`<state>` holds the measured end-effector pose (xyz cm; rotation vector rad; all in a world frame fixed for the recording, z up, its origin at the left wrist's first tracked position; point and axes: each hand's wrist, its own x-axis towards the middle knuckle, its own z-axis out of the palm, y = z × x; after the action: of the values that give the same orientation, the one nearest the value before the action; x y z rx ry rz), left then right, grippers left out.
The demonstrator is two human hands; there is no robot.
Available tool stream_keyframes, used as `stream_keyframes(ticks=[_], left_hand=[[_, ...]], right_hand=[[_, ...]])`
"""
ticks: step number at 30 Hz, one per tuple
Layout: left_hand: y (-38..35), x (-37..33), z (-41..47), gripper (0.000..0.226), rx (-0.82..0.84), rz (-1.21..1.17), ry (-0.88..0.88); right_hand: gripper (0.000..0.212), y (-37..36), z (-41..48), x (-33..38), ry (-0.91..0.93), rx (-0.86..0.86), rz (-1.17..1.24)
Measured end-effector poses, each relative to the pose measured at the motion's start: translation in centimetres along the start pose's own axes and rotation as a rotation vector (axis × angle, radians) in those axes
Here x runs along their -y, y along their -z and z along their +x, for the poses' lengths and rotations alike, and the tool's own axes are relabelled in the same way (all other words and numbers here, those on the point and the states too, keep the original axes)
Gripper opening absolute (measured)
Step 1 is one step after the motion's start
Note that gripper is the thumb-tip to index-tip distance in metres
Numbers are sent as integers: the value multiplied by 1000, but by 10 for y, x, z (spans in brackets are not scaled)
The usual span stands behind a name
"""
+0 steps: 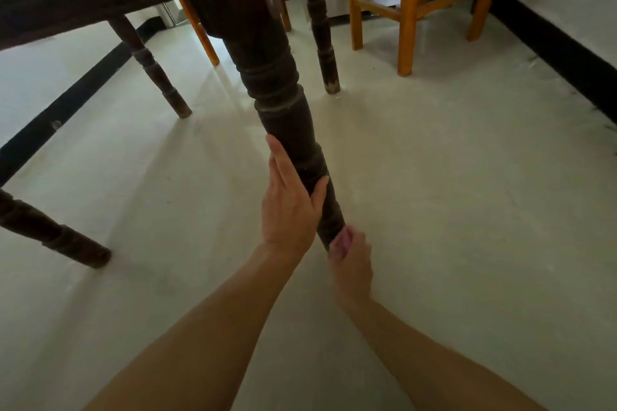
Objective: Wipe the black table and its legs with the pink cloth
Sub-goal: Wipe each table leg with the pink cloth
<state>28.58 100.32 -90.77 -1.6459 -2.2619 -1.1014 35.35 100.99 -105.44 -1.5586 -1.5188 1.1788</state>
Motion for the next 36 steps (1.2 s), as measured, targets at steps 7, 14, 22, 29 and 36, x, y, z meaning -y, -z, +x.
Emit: stream_keyframes(ticks=[7,14,22,29,36], left_hand=[[-22,-5,2,99,-73,-50,130],[-26,-12,1,90,-69,-149,280],[-22,-9,1,76,-43,-145,335],[-8,-5,-14,80,72,-77,264],[-8,-8,-1,81,49,-128,311]], right_hand=[[21,20,6,-24,-104,51,141],[22,24,65,-5,-98,-56,68],[22,3,-25,-47,-21,367,-160],[26,29,61,-5,-160,-51,-12],[31,-10,-28,-19,-263,361,-130]])
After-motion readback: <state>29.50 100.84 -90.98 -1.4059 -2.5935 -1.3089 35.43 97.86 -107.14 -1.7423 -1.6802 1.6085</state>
